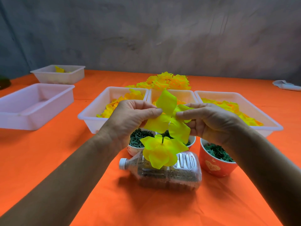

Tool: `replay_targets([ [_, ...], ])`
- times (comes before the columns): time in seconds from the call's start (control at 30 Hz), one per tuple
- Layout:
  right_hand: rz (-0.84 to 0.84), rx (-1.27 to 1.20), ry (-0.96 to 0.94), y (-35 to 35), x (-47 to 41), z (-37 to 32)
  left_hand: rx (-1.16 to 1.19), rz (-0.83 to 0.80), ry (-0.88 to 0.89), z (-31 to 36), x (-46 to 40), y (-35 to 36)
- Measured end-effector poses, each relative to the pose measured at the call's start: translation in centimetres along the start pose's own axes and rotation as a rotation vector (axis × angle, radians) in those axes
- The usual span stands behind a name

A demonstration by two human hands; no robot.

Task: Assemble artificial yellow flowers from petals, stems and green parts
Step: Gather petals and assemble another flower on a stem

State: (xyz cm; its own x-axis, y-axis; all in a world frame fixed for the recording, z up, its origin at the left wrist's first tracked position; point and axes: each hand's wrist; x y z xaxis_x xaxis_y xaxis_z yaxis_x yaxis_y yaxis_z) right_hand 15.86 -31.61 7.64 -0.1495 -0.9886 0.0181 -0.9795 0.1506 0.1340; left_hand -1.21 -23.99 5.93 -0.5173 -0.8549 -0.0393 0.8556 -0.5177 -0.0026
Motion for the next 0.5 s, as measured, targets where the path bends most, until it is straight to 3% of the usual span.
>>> replay_targets([
  [0.3, -0.006, 0.025, -0.029, 1.3, -0.5, -0.1, -0.016, -0.062, -0.107, 0.2, 0.0, -0.3],
  [0.5, -0.041, 0.015, 0.007, 1.7, -0.8, 0.2, 0.192, -0.144, -0.307, 0.4, -0.3, -0.2],
])
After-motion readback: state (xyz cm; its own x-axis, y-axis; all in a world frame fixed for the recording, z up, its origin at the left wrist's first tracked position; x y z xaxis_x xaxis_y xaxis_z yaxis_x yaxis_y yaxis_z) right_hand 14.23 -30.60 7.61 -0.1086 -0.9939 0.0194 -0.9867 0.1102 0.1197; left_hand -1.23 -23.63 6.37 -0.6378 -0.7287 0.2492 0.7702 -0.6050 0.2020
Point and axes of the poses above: each hand's wrist, its own x-axis away from the middle knuckle, its own y-axis out of the palm, z = x × y, and after that the axes turned 7 degrees about -y, right-handed
